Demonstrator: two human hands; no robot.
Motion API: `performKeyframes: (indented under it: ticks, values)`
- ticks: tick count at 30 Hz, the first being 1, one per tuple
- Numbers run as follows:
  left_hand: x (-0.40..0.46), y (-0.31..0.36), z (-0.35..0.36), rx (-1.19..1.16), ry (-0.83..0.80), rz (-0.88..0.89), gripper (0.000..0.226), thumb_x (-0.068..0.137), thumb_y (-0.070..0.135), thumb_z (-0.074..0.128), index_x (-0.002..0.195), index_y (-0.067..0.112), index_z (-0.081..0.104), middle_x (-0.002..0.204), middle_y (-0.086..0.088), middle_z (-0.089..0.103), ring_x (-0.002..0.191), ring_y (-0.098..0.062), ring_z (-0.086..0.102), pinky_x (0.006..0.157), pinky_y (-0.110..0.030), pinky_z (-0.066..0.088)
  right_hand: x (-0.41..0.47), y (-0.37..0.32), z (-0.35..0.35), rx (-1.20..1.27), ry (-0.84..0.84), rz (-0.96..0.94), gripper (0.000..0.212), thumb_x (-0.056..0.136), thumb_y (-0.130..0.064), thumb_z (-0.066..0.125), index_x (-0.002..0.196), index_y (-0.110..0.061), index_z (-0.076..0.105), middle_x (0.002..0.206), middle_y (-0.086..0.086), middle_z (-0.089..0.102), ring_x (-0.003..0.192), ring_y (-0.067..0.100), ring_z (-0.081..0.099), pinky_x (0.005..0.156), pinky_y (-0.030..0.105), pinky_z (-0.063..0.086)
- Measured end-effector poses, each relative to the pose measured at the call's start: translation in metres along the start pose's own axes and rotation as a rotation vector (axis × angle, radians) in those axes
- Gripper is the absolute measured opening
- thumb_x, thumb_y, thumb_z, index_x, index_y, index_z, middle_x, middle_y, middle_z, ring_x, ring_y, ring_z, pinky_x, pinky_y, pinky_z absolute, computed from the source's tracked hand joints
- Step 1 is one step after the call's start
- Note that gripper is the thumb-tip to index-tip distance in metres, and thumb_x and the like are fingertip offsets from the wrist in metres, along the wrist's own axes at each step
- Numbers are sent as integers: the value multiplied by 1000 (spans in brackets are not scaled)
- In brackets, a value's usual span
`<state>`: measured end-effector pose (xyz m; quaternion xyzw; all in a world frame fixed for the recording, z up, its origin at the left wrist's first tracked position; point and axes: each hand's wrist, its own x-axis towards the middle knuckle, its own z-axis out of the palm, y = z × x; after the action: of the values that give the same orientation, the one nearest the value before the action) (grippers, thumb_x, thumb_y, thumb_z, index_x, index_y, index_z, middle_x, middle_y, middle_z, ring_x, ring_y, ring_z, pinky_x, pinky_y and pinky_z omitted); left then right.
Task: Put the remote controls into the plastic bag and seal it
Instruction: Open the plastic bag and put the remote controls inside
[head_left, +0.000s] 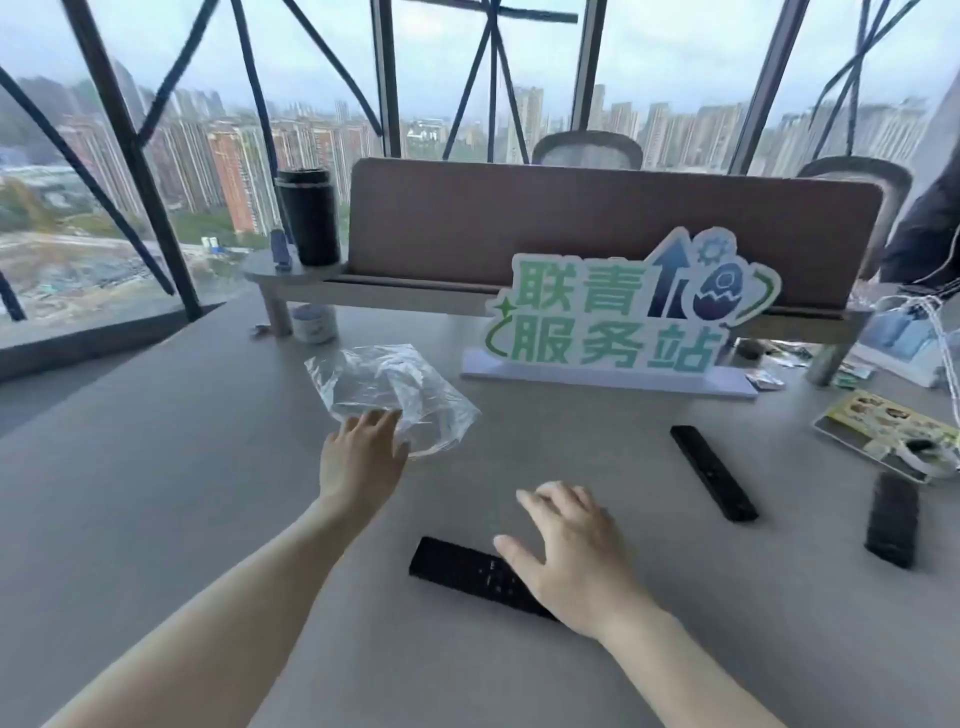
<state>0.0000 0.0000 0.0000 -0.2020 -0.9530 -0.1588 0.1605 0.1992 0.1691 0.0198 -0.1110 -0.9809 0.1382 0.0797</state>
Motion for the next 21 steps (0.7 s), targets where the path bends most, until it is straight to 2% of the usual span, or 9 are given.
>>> performKeyframes:
  ticks: [2, 3, 5, 7, 10, 12, 14, 18, 21]
  values:
    - [0, -3, -4, 50, 35, 3, 20, 90, 20, 51, 98, 15, 69, 107, -6, 69, 102, -33, 61, 76, -39, 45, -9, -2, 1, -20, -82, 18, 79, 76, -74, 26, 128, -25, 58, 122, -7, 55, 118, 18, 45, 98, 31, 39]
    - [0, -4, -4, 56, 47, 5, 20, 89, 15, 48, 84, 12, 68, 94, -6, 68, 94, -33, 62, 70, -37, 44, -13, -2, 3, -38, -107, 21, 71, 77, -74, 32, 119, -26, 62, 116, -7, 54, 114, 18, 46, 95, 31, 40]
    - [-3, 0, -10, 32, 36, -7, 25, 88, 13, 44, 73, 9, 63, 83, -4, 63, 83, -31, 62, 61, -34, 41, -19, -2, 0, -34, -160, 63, 51, 80, -69, 46, 101, -25, 61, 107, -6, 54, 108, 18, 46, 90, 30, 41]
    - [-7, 7, -17, -14, 41, 37, 28, 91, 15, 43, 73, 10, 65, 84, -4, 60, 82, -29, 60, 58, -32, 38, -24, -5, -5, 30, -224, 103, 39, 82, -63, 51, 89, -24, 52, 104, -5, 55, 98, 17, 47, 84, 33, 44]
    - [-14, 17, -32, -86, 21, 158, 22, 91, 17, 49, 89, 15, 71, 91, -9, 61, 79, -37, 64, 56, -33, 40, -34, -8, -19, 155, -306, 181, 34, 86, -56, 53, 89, -22, 47, 91, -3, 64, 72, 18, 54, 64, 33, 43]
    - [-23, 26, -41, -106, 9, 227, 21, 90, 17, 51, 98, 18, 71, 93, -10, 61, 79, -38, 65, 57, -33, 41, -36, -7, -30, 459, -247, 252, 31, 90, -47, 55, 89, -16, 51, 73, 7, 70, 45, 17, 54, 48, 29, 42]
    - [-32, 33, -48, -104, 18, 256, 21, 90, 18, 51, 97, 18, 70, 92, -8, 61, 78, -37, 65, 57, -33, 40, -31, -8, -47, 678, -211, 315, 31, 94, -40, 55, 87, -9, 53, 60, 9, 68, 31, 18, 47, 37, 23, 39]
    - [-49, 51, -58, -142, 73, 245, 23, 91, 22, 46, 82, 15, 66, 84, -2, 61, 70, -33, 63, 54, -38, 48, 2, -21, -61, 739, -285, 449, 29, 95, -34, 54, 77, -12, 54, 58, 6, 62, 30, 15, 42, 33, 14, 24]
    - [-59, 66, -68, -204, 78, 220, 23, 92, 23, 45, 82, 15, 63, 84, -3, 60, 70, -32, 61, 57, -38, 47, 27, -36, -46, 1024, -265, 518, 20, 97, -27, 50, 84, -15, 60, 71, 8, 65, 38, 15, 46, 39, 18, 26]
